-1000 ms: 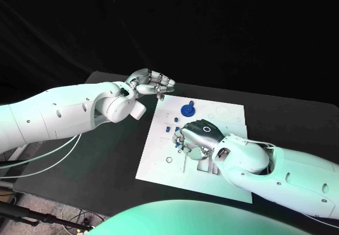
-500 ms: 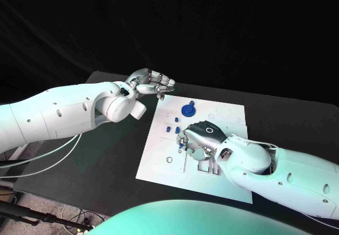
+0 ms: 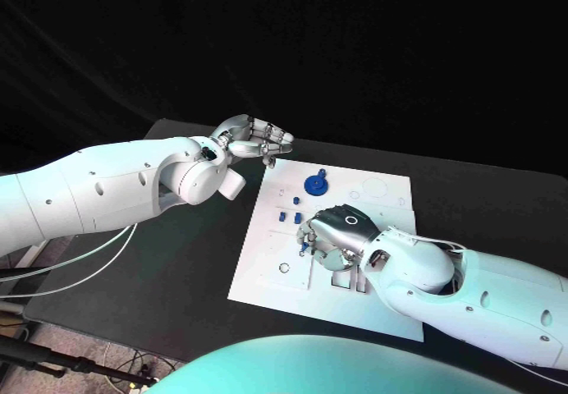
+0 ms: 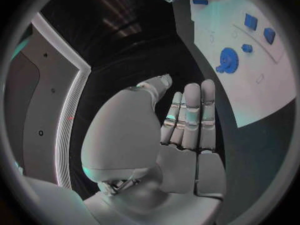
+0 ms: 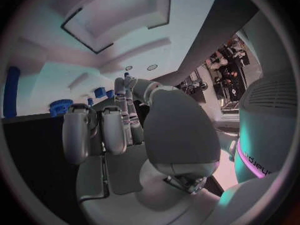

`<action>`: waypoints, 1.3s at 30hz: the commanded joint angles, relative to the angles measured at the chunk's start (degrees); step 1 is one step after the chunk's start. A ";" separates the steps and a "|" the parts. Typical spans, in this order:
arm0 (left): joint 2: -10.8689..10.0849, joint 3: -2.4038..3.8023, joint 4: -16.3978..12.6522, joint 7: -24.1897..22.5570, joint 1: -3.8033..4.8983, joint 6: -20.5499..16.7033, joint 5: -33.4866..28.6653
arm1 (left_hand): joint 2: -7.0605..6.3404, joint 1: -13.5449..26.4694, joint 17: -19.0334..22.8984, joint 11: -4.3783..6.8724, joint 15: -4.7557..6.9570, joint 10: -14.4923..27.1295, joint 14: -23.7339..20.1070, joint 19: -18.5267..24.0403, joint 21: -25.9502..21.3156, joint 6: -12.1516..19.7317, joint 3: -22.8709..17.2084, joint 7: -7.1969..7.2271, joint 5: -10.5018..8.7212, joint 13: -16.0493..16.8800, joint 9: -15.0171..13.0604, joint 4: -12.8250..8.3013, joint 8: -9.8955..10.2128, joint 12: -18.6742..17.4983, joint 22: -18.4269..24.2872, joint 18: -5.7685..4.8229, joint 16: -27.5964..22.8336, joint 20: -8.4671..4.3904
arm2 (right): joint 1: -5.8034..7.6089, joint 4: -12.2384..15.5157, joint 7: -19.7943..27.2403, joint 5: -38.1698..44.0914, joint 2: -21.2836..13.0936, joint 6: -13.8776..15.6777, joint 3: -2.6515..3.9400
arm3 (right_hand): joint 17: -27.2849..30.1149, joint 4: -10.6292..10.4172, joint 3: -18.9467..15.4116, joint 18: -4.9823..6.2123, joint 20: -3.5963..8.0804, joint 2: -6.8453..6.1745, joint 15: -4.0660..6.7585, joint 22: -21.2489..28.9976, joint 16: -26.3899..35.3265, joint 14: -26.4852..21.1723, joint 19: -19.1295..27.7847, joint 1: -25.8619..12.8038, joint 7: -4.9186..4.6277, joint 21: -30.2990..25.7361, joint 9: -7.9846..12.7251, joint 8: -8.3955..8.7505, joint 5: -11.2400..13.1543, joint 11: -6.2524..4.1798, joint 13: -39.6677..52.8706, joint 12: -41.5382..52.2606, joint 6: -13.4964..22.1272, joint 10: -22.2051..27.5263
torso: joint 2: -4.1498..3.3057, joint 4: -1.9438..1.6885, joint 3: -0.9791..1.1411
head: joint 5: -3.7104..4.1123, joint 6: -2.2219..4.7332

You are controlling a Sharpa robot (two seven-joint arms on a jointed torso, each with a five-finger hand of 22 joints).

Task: Assemble the parts on the task board

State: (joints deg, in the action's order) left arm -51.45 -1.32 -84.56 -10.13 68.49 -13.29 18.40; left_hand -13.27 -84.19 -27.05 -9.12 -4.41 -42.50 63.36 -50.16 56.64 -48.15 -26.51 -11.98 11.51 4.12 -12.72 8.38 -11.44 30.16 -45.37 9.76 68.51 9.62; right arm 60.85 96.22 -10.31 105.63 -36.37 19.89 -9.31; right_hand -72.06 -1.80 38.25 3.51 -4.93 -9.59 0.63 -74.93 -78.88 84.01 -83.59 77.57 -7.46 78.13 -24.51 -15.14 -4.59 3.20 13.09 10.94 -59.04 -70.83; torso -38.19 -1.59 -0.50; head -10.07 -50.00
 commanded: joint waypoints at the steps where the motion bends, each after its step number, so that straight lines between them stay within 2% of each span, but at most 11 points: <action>1: 0.05 0.05 -0.11 -0.53 0.07 0.54 -0.47 | -0.30 -0.10 0.10 0.03 -0.11 0.42 -0.48 -0.18 -0.25 -0.30 -0.08 -0.44 0.26 -0.06 0.07 0.14 -0.13 0.24 0.04 0.77 0.26 0.33 | -0.22 -0.15 0.49 0.57 0.19 -1.03 -0.04 | -0.06 0.16 0.02 -0.82 0.01 0.50 0.48 -8.85 -0.27 2.31 -0.49 0.10 -0.05 0.30 -0.09 -0.33 -0.18 0.03 0.07 -0.05 -0.38 -0.32 | 0.04 0.00 -0.01 | -0.05 0.00; 11: -0.07 0.05 -0.16 -0.28 0.11 0.83 -0.47 | -0.31 -0.09 0.12 0.02 -0.13 0.48 -0.50 -0.17 -0.25 -0.35 -0.11 -0.44 0.26 -0.07 0.06 0.17 -0.15 0.25 0.04 0.77 0.27 0.35 | -0.86 -0.33 0.57 0.55 0.61 -1.48 -0.09 | -0.06 0.16 0.02 -0.82 0.01 0.50 0.48 -8.85 -0.27 2.31 -0.49 0.10 -0.05 0.30 -0.09 -0.33 -0.18 0.03 0.07 -0.05 -0.38 -0.32 | -0.05 0.07 -0.10 | 0.00 0.00; 15: -0.10 0.05 -0.18 -0.21 0.14 0.91 -0.47 | -0.31 -0.09 0.12 0.02 -0.13 0.48 -0.50 -0.17 -0.25 -0.35 -0.11 -0.44 0.26 -0.07 0.06 0.17 -0.15 0.25 0.04 0.77 0.27 0.35 | -0.98 -0.34 0.52 0.54 0.53 -1.67 -0.09 | -0.05 0.21 -0.03 -0.81 0.00 0.53 0.47 -8.85 -0.28 2.31 -0.47 0.01 -0.04 0.27 -0.14 -0.34 -0.17 0.02 0.10 -0.10 -0.36 -0.35 | 0.00 -0.04 -0.03 | -0.05 0.00; 26: -0.17 0.05 -0.16 -0.05 0.17 1.13 -0.47 | -0.31 -0.09 0.12 0.02 -0.13 0.48 -0.50 -0.17 -0.25 -0.35 -0.11 -0.44 0.26 -0.07 0.06 0.17 -0.15 0.25 0.04 0.77 0.27 0.35 | -1.04 -0.61 -0.24 1.34 0.68 -2.38 -0.10 | -0.02 0.23 -0.07 -0.79 0.00 0.53 0.47 -8.82 -0.26 2.31 -0.42 -0.07 -0.04 0.18 -0.16 -0.34 -0.16 0.03 0.12 -0.14 -0.34 -0.36 | 0.05 0.00 0.03 | -0.10 0.00; 39: -0.22 0.05 -0.06 0.22 0.17 1.51 -0.47 | -0.33 -0.06 0.16 0.00 -0.15 0.59 -0.54 -0.14 -0.26 -0.42 -0.14 -0.45 0.25 -0.08 0.07 0.21 -0.18 0.27 0.04 0.77 0.29 0.37 | -1.10 -0.05 -0.87 2.23 0.18 -1.07 -0.10 | 0.00 0.23 -0.11 -0.80 -0.01 0.52 0.47 -8.85 -0.25 2.30 -0.45 -0.14 -0.05 0.23 -0.18 -0.33 -0.15 0.03 0.13 -0.17 -0.32 -0.36 | 0.04 0.02 0.05 | -0.20 0.00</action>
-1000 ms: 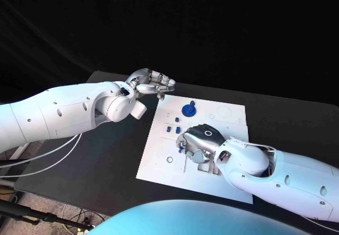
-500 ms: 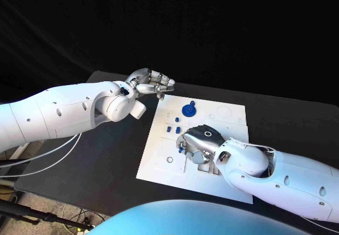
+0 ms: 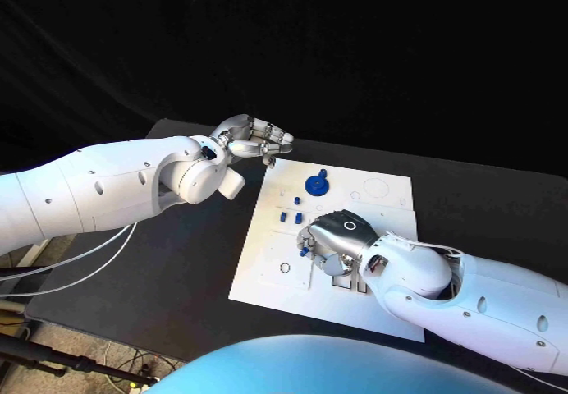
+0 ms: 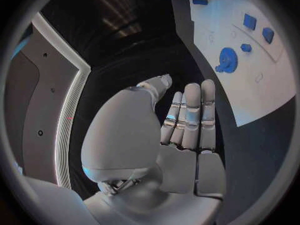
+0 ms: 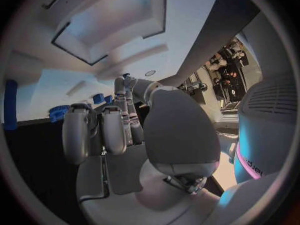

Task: Assemble the parts on the task board

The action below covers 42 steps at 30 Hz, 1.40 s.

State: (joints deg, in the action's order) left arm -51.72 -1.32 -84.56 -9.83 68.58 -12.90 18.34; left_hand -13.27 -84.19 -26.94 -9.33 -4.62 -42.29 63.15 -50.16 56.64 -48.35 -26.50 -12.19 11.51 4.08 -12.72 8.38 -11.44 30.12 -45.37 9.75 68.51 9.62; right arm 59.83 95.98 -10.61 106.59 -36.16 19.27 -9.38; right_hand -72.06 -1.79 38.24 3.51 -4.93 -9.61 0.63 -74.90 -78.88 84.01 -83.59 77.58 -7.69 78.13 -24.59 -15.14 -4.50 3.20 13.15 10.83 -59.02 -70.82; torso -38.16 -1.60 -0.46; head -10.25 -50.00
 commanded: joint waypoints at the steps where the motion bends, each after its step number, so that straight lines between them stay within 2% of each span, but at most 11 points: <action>1: 0.06 0.05 -0.06 -0.06 0.08 1.13 -0.41 | -0.35 -0.07 0.07 0.20 0.06 0.46 -0.35 -0.13 -0.27 -0.23 -0.16 -0.25 0.25 -0.06 0.08 0.21 -0.18 0.30 0.04 0.78 0.30 0.38 | -0.08 0.22 -0.57 1.30 -0.03 -0.45 -0.03 | 0.00 0.23 -0.10 -0.81 0.00 0.54 0.47 -8.87 -0.25 2.30 -0.45 -0.15 0.18 0.23 -0.10 -0.33 -0.24 0.02 0.08 -0.06 -0.34 -0.37 | 0.00 0.03 0.01 | -0.02 0.00; 11: 0.09 0.05 -0.02 0.01 0.08 1.28 -0.41 | -0.35 -0.07 0.07 0.20 0.06 0.46 -0.35 -0.13 -0.27 -0.23 -0.16 -0.25 0.25 -0.06 0.08 0.21 -0.18 0.30 0.04 0.78 0.30 0.38 | -0.09 0.13 -0.71 1.32 0.16 -1.54 -0.03 | 0.03 0.27 -0.17 -0.80 -0.01 0.52 0.46 -8.87 -0.24 2.30 -0.43 -0.26 0.19 0.20 -0.14 -0.34 -0.23 0.02 0.11 -0.12 -0.32 -0.39 | 0.02 0.03 -0.07 | 0.12 0.00; 17: 0.14 0.05 -0.04 0.03 0.08 1.26 -0.41 | -0.36 -0.10 0.10 0.18 0.04 0.61 -0.39 -0.10 -0.28 -0.26 -0.19 -0.26 0.25 -0.08 0.08 0.21 -0.19 0.28 0.04 0.78 0.31 0.40 | -0.09 -0.32 -1.02 1.38 1.02 -3.10 -0.04 | 0.32 0.02 -0.78 -0.70 -0.07 -0.08 0.41 -8.73 -0.08 2.24 -0.20 -1.45 0.20 -0.22 -0.19 -0.15 0.33 0.07 0.24 -0.48 -0.02 -0.35 | -0.03 -0.02 -0.15 | 0.32 0.00; 21: 0.19 0.05 -0.05 0.05 0.09 1.28 -0.41 | -0.36 -0.10 0.10 0.18 0.04 0.61 -0.39 -0.10 -0.28 -0.26 -0.19 -0.26 0.25 -0.08 0.08 0.21 -0.19 0.28 0.04 0.78 0.31 0.40 | -0.09 -0.57 -1.11 1.41 1.49 -3.90 -0.09 | 0.46 -0.17 -0.98 -0.68 -0.10 -0.37 0.39 -8.70 0.00 2.22 -0.14 -2.02 0.18 -0.34 -0.16 0.02 0.41 0.10 0.28 -0.69 0.17 -0.28 | -0.01 -0.06 -0.09 | 0.21 0.00; 24: 0.17 0.05 -0.06 0.09 0.09 1.31 -0.41 | -0.36 -0.10 0.10 0.18 0.04 0.61 -0.39 -0.10 -0.28 -0.26 -0.19 -0.26 0.25 -0.08 0.08 0.21 -0.19 0.28 0.04 0.78 0.31 0.40 | -0.09 -0.70 -1.16 1.41 1.65 -4.22 -0.15 | 0.48 -0.43 -1.39 -0.67 -0.14 -0.69 0.36 -8.73 0.00 2.21 -0.12 -2.74 0.19 -0.39 -0.16 0.15 -1.03 0.12 0.37 -0.94 0.26 -0.31 | 0.02 -0.01 -0.08 | 0.27 0.00; 28: 0.13 0.05 -0.06 0.14 0.09 1.35 -0.41 | -0.36 -0.10 0.10 0.18 0.04 0.61 -0.39 -0.10 -0.28 -0.26 -0.19 -0.26 0.25 -0.08 0.08 0.21 -0.19 0.28 0.04 0.78 0.31 0.40 | -0.09 -0.77 -1.23 1.42 1.59 -4.28 -0.20 | 0.49 -0.59 -1.78 -0.65 -0.16 -1.03 0.32 -8.71 0.00 2.21 -0.07 -3.21 0.13 -0.51 -0.14 0.30 -1.34 0.19 0.41 -1.14 0.43 -0.26 | 0.04 0.05 -0.09 | 0.24 0.00; 33: 0.10 0.05 -0.05 0.21 0.09 1.45 -0.41 | -0.36 -0.10 0.10 0.18 0.04 0.61 -0.39 -0.10 -0.28 -0.26 -0.19 -0.26 0.25 -0.08 0.08 0.21 -0.19 0.28 0.04 0.78 0.31 0.40 | -0.09 -0.78 -1.38 1.42 1.32 -3.31 -0.23 | 0.45 -1.19 -2.48 -0.62 -0.42 -2.01 -0.09 -8.66 -0.06 2.22 0.05 -4.37 -0.51 -0.80 0.32 1.41 -1.32 0.75 0.33 -2.17 1.96 0.85 | 0.06 0.04 -0.05 | 0.33 0.00; 34: 0.09 0.05 -0.05 0.22 0.09 1.50 -0.41 | -0.36 -0.10 0.10 0.18 0.04 0.61 -0.39 -0.10 -0.28 -0.26 -0.19 -0.26 0.25 -0.08 0.08 0.21 -0.19 0.28 0.04 0.78 0.31 0.40 | -0.09 -0.73 -1.47 1.46 1.17 -2.84 -0.23 | 0.36 -1.35 -2.64 -0.61 -0.62 -2.43 -0.39 -8.63 -0.14 2.24 0.09 -4.66 -0.89 -0.92 0.57 1.98 -1.27 1.12 0.23 -2.71 2.77 1.69 | 0.05 0.05 -0.04 | 0.35 0.00; 38: 0.05 0.05 -0.05 0.24 0.09 1.61 -0.41 | -0.35 -0.19 0.16 0.15 0.02 0.82 -0.46 -0.07 -0.29 -0.30 -0.28 -0.28 0.25 -0.11 0.09 0.20 -0.20 0.28 0.03 0.78 0.34 0.42 | -0.09 -0.34 -1.70 1.75 0.50 -1.65 -0.24 | 0.30 -1.49 -2.91 -0.51 -0.98 -3.27 -0.67 -8.52 -0.24 2.23 0.25 -4.95 -0.77 -1.32 1.39 3.92 -0.99 1.35 0.16 -3.16 5.66 3.16 | 0.04 0.01 -0.04 | 0.41 0.00; 42: -0.02 0.05 -0.02 0.27 0.09 1.76 -0.41 | -0.35 -0.19 0.16 0.15 0.02 0.82 -0.46 -0.07 -0.29 -0.30 -0.28 -0.28 0.25 -0.11 0.09 0.20 -0.20 0.28 0.03 0.78 0.34 0.42 | -0.05 0.80 -1.81 2.01 -0.74 -0.60 -0.21 | 0.51 -1.54 -3.25 -0.41 -1.06 -3.88 -0.67 -8.37 -0.14 2.14 0.44 -5.09 -0.66 -1.74 1.66 4.58 -0.87 1.30 0.12 -3.34 6.54 4.42 | 0.03 0.04 0.00 | 0.40 0.00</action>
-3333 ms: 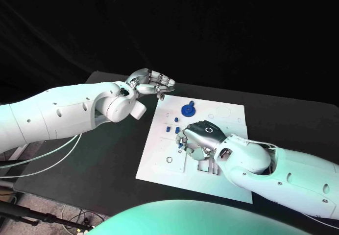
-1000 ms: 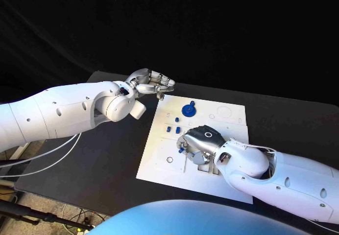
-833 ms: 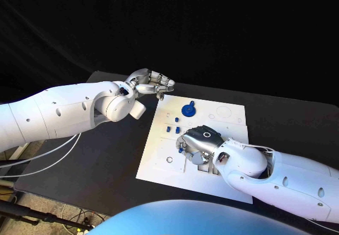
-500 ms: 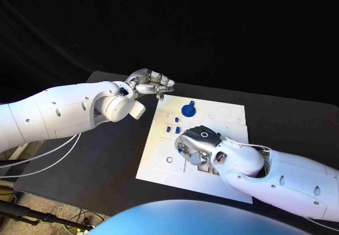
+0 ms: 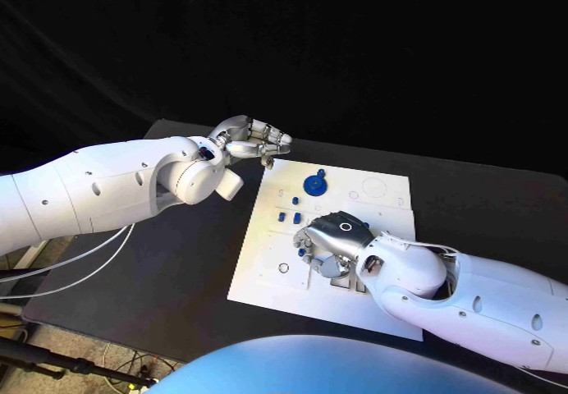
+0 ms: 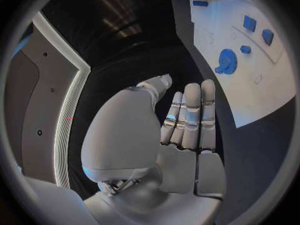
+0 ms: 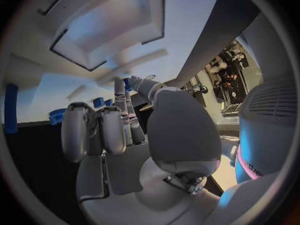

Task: Assemble the parts on the task board

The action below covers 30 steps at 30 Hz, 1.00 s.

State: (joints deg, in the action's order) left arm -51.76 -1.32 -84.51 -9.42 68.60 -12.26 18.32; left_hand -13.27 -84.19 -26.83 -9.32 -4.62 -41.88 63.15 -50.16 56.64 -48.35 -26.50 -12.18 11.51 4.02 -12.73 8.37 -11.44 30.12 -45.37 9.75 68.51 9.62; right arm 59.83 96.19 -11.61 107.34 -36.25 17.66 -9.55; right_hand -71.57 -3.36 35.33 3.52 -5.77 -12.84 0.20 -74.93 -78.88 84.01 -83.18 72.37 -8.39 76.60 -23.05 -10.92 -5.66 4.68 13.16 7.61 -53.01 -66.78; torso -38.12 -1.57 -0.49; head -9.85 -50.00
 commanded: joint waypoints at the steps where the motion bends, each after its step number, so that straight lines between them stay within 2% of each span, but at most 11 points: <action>1: -0.01 0.05 -0.06 -0.12 0.08 1.16 -0.39 | -0.35 -0.19 0.05 0.14 0.02 0.42 -0.46 -0.06 -0.29 -0.30 -0.28 -0.28 0.25 -0.05 0.10 0.20 -0.20 0.29 0.03 0.78 0.34 0.42 | -0.01 1.02 -0.85 1.29 -1.07 1.32 -0.01 | -0.05 -0.01 -0.41 -0.43 -0.21 -0.73 -0.22 -8.38 -0.18 2.15 -0.01 0.06 0.06 -0.14 0.15 0.42 0.31 -0.20 0.12 -0.09 0.62 0.43 | -0.02 0.01 0.04 | 0.02 0.00; 8: -0.21 0.05 0.00 -0.07 0.08 1.36 -0.39 | -0.35 -0.20 0.06 0.14 0.02 0.45 -0.48 -0.05 -0.30 -0.30 -0.29 -0.29 0.25 -0.05 0.10 0.20 -0.20 0.29 0.03 0.78 0.34 0.43 | 0.95 4.48 -1.27 0.98 -4.70 3.31 0.47 | 0.02 -0.37 -0.87 -0.44 -0.20 -1.12 -0.18 -8.42 -0.16 2.13 -0.04 -0.46 0.18 -0.13 0.22 0.59 0.41 -0.24 0.19 0.08 0.74 0.81 | 0.00 0.08 0.00 | 0.30 0.00; 13: -0.27 0.05 0.03 -0.06 0.08 1.49 -0.39 | -0.35 -0.20 0.06 0.14 0.02 0.45 -0.48 -0.05 -0.30 -0.30 -0.29 -0.29 0.25 -0.05 0.10 0.20 -0.20 0.29 0.03 0.78 0.34 0.43 | 2.29 6.73 -1.60 -0.56 -8.03 3.80 1.04 | 0.03 -0.64 -1.11 -0.43 -0.18 -1.24 -0.15 -8.41 -0.16 2.13 -0.03 -0.77 0.28 -0.18 0.24 0.65 0.43 -0.28 0.25 0.22 0.74 0.90 | 0.08 0.07 -0.04 | 1.05 0.00; 18: -0.31 0.05 0.03 -0.12 0.07 1.66 -0.39 | -0.35 -0.20 0.06 0.14 0.02 0.45 -0.48 -0.05 -0.30 -0.30 -0.29 -0.29 0.25 -0.05 0.10 0.20 -0.20 0.29 0.03 0.78 0.34 0.43 | 4.91 7.98 -1.44 -4.04 -12.62 3.50 1.65 | 0.46 -1.09 -1.61 -0.27 -0.17 -1.56 -0.17 -8.09 0.10 2.00 0.30 -1.09 0.37 -0.93 0.22 0.58 0.45 -0.23 0.22 0.25 0.40 1.74 | 0.15 0.12 -0.06 | 1.93 0.00; 20: -0.31 0.05 0.04 -0.14 0.07 1.72 -0.39 | -0.35 -0.20 0.06 0.14 0.02 0.45 -0.48 -0.05 -0.30 -0.30 -0.29 -0.29 0.25 -0.05 0.10 0.20 -0.20 0.29 0.03 0.78 0.34 0.43 | 6.13 8.00 -1.04 -5.63 -14.41 3.17 1.79 | 0.90 -1.27 -1.96 -0.13 -0.28 -1.74 -0.38 -7.75 0.39 1.86 0.66 -1.04 -0.01 -1.72 0.28 0.70 0.41 0.09 0.03 0.04 0.41 2.79 | 0.16 0.20 -0.06 | 2.18 0.00; 24: -0.25 0.05 0.09 -0.17 0.07 1.85 -0.39 | -0.35 -0.20 0.06 0.14 0.02 0.45 -0.48 -0.05 -0.30 -0.30 -0.29 -0.29 0.25 -0.05 0.10 0.20 -0.20 0.29 0.03 0.78 0.34 0.43 | 7.96 7.57 -0.19 -7.50 -17.01 2.25 1.95 | 1.14 -1.86 -3.63 0.02 -0.45 -2.20 -0.52 -7.43 0.57 1.75 0.99 -1.15 0.03 -2.53 0.52 1.25 -0.16 0.21 -0.13 0.18 1.04 4.07 | 0.10 0.22 -0.04 | 2.55 0.00; 26: -0.20 0.04 0.14 -0.18 0.07 1.97 -0.39 | -0.35 -0.20 0.06 0.14 0.02 0.45 -0.48 -0.05 -0.30 -0.30 -0.29 -0.29 0.25 -0.05 0.10 0.20 -0.20 0.29 0.03 0.78 0.34 0.43 | 8.49 6.99 -0.12 -7.87 -17.71 0.89 1.99 | 1.32 -2.49 -6.12 0.16 -0.52 -2.30 -0.59 -7.15 0.69 1.67 1.28 -1.13 0.51 -3.25 0.63 1.59 -1.46 0.26 -0.17 0.50 1.43 5.25 | 0.06 0.18 0.01 | 2.64 0.00; 27: -0.19 0.04 0.15 -0.18 0.07 2.04 -0.39 | -0.35 -0.20 0.06 0.14 0.02 0.45 -0.48 -0.05 -0.30 -0.30 -0.29 -0.29 0.25 -0.05 0.10 0.20 -0.20 0.29 0.03 0.78 0.34 0.43 | 8.67 6.60 -0.08 -8.02 -17.88 0.08 1.99 | 1.19 -3.04 -8.56 0.38 -0.62 -1.87 -0.70 -6.64 0.61 1.69 1.80 -0.58 1.08 -4.46 0.79 2.04 -1.64 0.43 -0.23 0.80 2.09 6.50 | 0.03 0.16 0.04 | 2.65 0.00; 30: -0.15 0.04 0.16 -0.17 0.06 2.19 -0.39 | -0.33 -0.29 0.13 0.11 -0.01 0.60 -0.58 0.00 -0.31 -0.30 -0.40 -0.30 0.26 -0.06 0.13 0.19 -0.18 0.34 0.03 0.78 0.35 0.45 | 8.95 5.58 0.08 -8.61 -18.10 -2.04 1.95 | 1.54 -4.62 -13.98 0.58 -0.87 -0.33 -0.95 -6.17 0.80 1.57 2.20 1.78 1.69 -5.75 0.92 2.47 -1.83 0.73 -0.28 2.25 2.45 8.63 | -0.01 0.04 0.03 | 2.72 0.00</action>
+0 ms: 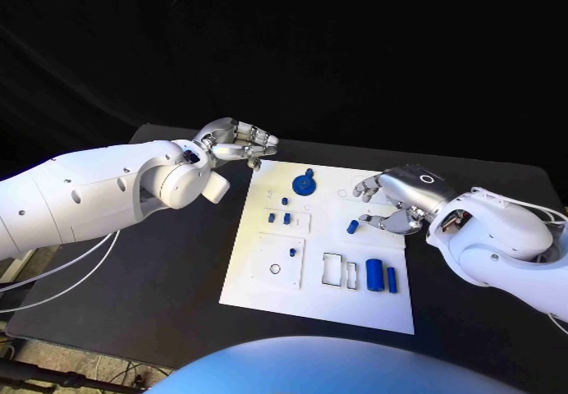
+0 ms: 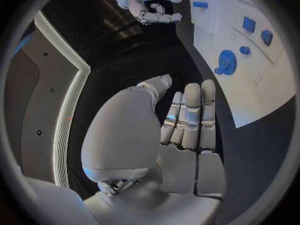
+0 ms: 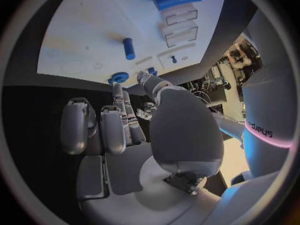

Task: Assemble the parts on the task board

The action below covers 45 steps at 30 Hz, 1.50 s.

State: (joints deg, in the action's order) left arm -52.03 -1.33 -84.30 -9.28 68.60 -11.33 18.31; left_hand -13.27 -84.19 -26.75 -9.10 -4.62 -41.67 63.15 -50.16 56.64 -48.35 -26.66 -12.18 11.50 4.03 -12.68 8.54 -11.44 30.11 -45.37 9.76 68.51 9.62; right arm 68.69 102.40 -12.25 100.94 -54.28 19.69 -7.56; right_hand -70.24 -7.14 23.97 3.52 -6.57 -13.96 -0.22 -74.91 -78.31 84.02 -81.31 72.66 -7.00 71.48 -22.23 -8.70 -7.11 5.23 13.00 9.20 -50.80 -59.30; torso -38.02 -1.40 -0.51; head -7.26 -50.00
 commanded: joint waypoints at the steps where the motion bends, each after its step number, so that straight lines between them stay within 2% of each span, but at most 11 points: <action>1: 0.12 0.05 -0.06 -0.29 0.06 1.32 -0.38 | -0.33 -0.29 0.05 -0.10 -0.01 0.40 -0.59 0.00 -0.31 -0.30 -0.24 -0.30 0.26 -0.07 0.09 0.03 -0.18 0.34 0.03 0.78 0.35 0.45 | 0.09 -0.91 0.78 -2.33 -0.03 -4.56 -0.07 | 0.51 -1.19 -3.49 0.62 -0.09 1.05 -0.57 -6.11 0.41 1.49 0.39 1.97 0.21 -0.86 0.13 0.31 -0.40 0.21 -0.15 0.97 0.23 1.48 | -0.13 -0.17 0.05 | 0.12 0.00; 3: 0.10 0.05 -0.05 -0.29 0.06 1.35 -0.38 | -0.33 -0.29 0.05 -0.10 -0.01 0.40 -0.59 0.00 -0.31 -0.30 -0.24 -0.30 0.26 -0.07 0.09 0.03 -0.18 0.34 0.03 0.78 0.35 0.45 | 0.00 -1.33 0.87 -2.46 0.16 -5.21 -0.10 | 0.56 -1.79 -4.78 0.65 -0.13 1.44 -0.60 -6.04 0.45 1.47 0.42 2.90 0.20 -1.13 0.19 0.43 -0.50 0.24 -0.20 1.58 0.26 1.94 | -0.22 -0.17 0.06 | 0.03 0.00; 12: 0.11 0.05 -0.06 -0.37 0.06 1.32 -0.38 | -0.27 -0.31 0.09 -0.11 -0.02 0.44 -0.60 0.01 -0.31 -0.30 -0.31 -0.29 0.26 -0.07 0.10 0.05 -0.17 0.39 0.02 0.79 0.39 0.47 | -0.90 -3.34 1.05 -2.70 2.26 -7.40 -0.47 | 0.55 -2.59 -4.88 0.53 -0.06 2.50 -0.49 -6.38 0.42 1.51 -0.04 4.64 0.21 -0.59 0.09 -0.12 -0.67 0.08 -0.20 3.03 -1.18 1.69 | -0.18 -0.27 -0.02 | 0.02 0.00; 19: 0.02 0.05 -0.14 -0.43 0.06 1.19 -0.38 | -0.27 -0.31 0.09 -0.11 -0.02 0.44 -0.60 0.01 -0.31 -0.30 -0.31 -0.29 0.26 -0.07 0.10 0.05 -0.17 0.39 0.02 0.79 0.39 0.47 | -1.64 -4.35 1.28 -3.04 3.57 -8.66 -0.75 | 0.46 -3.24 -3.92 0.33 0.19 2.72 -0.16 -6.90 0.38 1.56 -0.64 5.34 -0.56 0.34 0.11 -0.57 -0.71 -0.33 -0.28 4.29 -2.63 0.25 | -0.17 -0.16 -0.04 | -0.12 0.00; 23: 0.01 0.05 -0.15 -0.45 0.06 1.17 -0.38 | -0.21 -0.35 0.11 -0.10 -0.02 0.45 -0.59 0.00 -0.29 -0.33 -0.40 -0.27 0.26 -0.06 0.11 0.07 -0.18 0.45 0.01 0.80 0.44 0.48 | -1.95 -4.57 1.33 -3.33 4.12 -9.12 -0.82 | -0.51 -3.62 -2.50 -0.06 0.48 2.95 0.17 -7.81 -0.28 1.91 -1.59 5.86 -0.84 2.18 0.18 -0.78 -0.61 -0.68 -0.55 4.85 -3.55 -1.42 | -0.15 -0.11 0.03 | -0.23 0.00; 29: -0.02 0.05 -0.14 -0.45 0.06 1.20 -0.38 | -0.21 -0.35 0.11 -0.10 -0.02 0.45 -0.59 0.00 -0.29 -0.33 -0.40 -0.27 0.26 -0.06 0.11 0.07 -0.18 0.45 0.01 0.80 0.44 0.48 | -2.18 -4.90 1.30 -3.47 4.62 -9.23 -0.86 | -1.15 -3.89 0.27 -0.35 0.91 3.50 0.63 -8.61 -0.80 2.18 -2.33 6.70 -0.67 3.63 0.08 -1.40 0.42 -1.07 -1.35 4.66 -5.45 -4.00 | -0.16 -0.15 0.02 | -0.18 0.00; 35: -0.05 0.05 -0.15 -0.41 0.06 1.23 -0.38 | -0.21 -0.35 0.11 -0.10 -0.02 0.45 -0.59 0.00 -0.29 -0.33 -0.40 -0.27 0.26 -0.06 0.11 0.07 -0.18 0.45 0.01 0.80 0.44 0.48 | -2.31 -5.16 1.34 -3.50 4.93 -8.92 -0.88 | -1.23 -3.97 1.42 -0.41 0.99 3.62 0.64 -8.79 -0.89 2.21 -2.44 6.82 -0.67 3.84 0.03 -1.55 0.63 -1.13 -1.79 4.26 -6.03 -4.96 | -0.19 -0.12 0.06 | -0.18 0.00; 42: -0.08 0.05 -0.14 -0.37 0.06 1.24 -0.38 | -0.14 -0.37 0.13 -0.10 -0.02 0.47 -0.58 -0.01 -0.27 -0.36 -0.48 -0.27 0.26 -0.06 0.12 0.09 -0.19 0.50 0.00 0.80 0.49 0.48 | -2.40 -5.57 1.29 -3.51 5.22 -8.49 -0.88 | -1.43 -3.62 3.35 -0.50 1.10 4.41 0.75 -9.09 -1.06 2.25 -2.64 7.39 -0.57 4.27 -0.14 -1.86 0.74 -1.29 -2.40 3.61 -6.82 -6.27 | -0.14 -0.14 0.04 | -0.17 0.00; 43: -0.08 0.05 -0.14 -0.36 0.06 1.24 -0.38 | -0.09 -0.38 0.15 -0.10 -0.02 0.48 -0.57 -0.02 -0.26 -0.38 -0.55 -0.27 0.26 -0.05 0.12 0.11 -0.19 0.54 -0.01 0.81 0.52 0.48 | -2.41 -5.62 1.28 -3.50 5.27 -8.39 -0.88 | -1.48 -3.33 4.00 -0.51 1.12 4.74 0.79 -9.14 -1.10 2.26 -2.65 7.71 -0.55 4.29 -0.20 -1.92 1.33 -1.26 -2.59 3.38 -6.94 -6.51 | -0.14 -0.14 0.04 | -0.16 0.00; 44: -0.09 0.05 -0.13 -0.35 0.06 1.24 -0.38 | -0.09 -0.38 0.15 -0.10 -0.02 0.48 -0.57 -0.02 -0.26 -0.38 -0.55 -0.27 0.26 -0.05 0.12 0.11 -0.19 0.54 -0.01 0.81 0.52 0.48 | -2.43 -5.69 1.26 -3.48 5.33 -8.24 -0.88 | -1.51 -3.02 5.08 -0.52 1.16 5.24 0.79 -9.22 -1.13 2.27 -2.68 8.03 -0.61 4.36 -0.26 -1.95 3.52 -1.24 -2.85 3.03 -7.03 -6.82 | -0.14 -0.13 0.05 | -0.15 0.00; 45: -0.08 0.05 -0.13 -0.34 0.06 1.24 -0.38 | -0.09 -0.38 0.15 -0.10 -0.02 0.48 -0.57 -0.02 -0.26 -0.38 -0.55 -0.27 0.26 -0.05 0.12 0.11 -0.19 0.54 -0.01 0.81 0.52 0.48 | -2.45 -5.73 1.24 -3.46 5.37 -8.10 -0.88 | -1.57 -2.58 5.96 -0.55 1.17 5.63 0.82 -9.30 -1.18 2.28 -2.73 8.46 -0.56 4.47 -0.35 -2.07 3.89 -1.35 -2.99 2.84 -7.24 -7.11 | -0.14 -0.12 0.04 | -0.14 0.00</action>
State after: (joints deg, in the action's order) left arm -52.18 -1.33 -84.31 -9.30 68.59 -10.90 18.30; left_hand -13.27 -84.19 -26.70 -9.11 -4.83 -41.68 62.94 -50.16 56.64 -48.35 -26.82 -12.18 11.50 4.04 -12.65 8.69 -11.44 30.39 -45.37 9.76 68.78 9.62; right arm 66.35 96.74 -11.22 97.25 -49.01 11.80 -8.42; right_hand -71.75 -10.02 29.30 3.53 -5.53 -8.58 0.22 -74.93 -79.25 84.02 -83.62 80.56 -7.68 75.66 -22.38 -10.39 -3.78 3.88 10.12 12.42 -57.62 -66.03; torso -38.17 -1.52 -0.46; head -7.40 -50.01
